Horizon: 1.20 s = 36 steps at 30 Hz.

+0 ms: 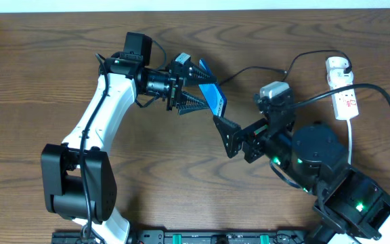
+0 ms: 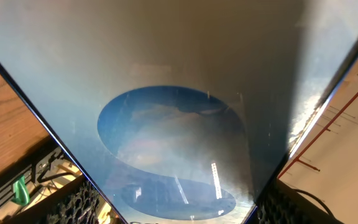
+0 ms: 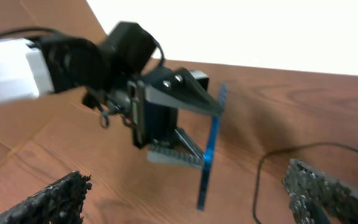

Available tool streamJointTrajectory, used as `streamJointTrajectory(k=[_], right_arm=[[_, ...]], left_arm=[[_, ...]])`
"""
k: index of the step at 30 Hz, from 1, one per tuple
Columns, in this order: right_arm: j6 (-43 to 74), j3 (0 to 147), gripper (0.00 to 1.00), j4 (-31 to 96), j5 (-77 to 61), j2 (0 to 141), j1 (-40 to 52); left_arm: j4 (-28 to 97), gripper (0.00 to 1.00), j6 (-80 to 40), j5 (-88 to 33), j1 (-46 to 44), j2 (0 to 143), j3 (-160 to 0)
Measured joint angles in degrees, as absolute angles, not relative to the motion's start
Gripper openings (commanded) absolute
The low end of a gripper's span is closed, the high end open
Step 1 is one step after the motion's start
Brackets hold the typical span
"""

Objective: Plug charger to phone and switch on socket
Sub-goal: 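Grasp the phone edge with the right gripper and open the left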

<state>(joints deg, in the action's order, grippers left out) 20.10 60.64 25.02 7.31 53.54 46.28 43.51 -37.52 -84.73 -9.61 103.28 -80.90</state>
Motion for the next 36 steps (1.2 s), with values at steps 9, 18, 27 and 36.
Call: streamJointTrajectory(k=[9, 18, 27, 36], right_arm=[[19.0, 60.6, 0.99, 22.7, 10.2, 61.6, 46.4], [18.0, 60.6, 0.88, 19.3, 12.1, 70.5, 47.6], [17.3, 60.6, 0.57, 18.1, 14.9, 73.6, 47.6], [17.2, 60.6, 0.29, 16.8, 15.3, 73.7, 47.7]], left_arm=[[43.5, 0.53, -37.5, -84.7, -9.6, 103.3, -80.9], [43.5, 0.53, -37.5, -84.7, -9.6, 103.3, -80.9], [43.5, 0.53, -37.5, -84.7, -9.6, 103.3, -80.9], [43.5, 0.53, -38.0, -84.7, -9.6, 103.3, -80.9]])
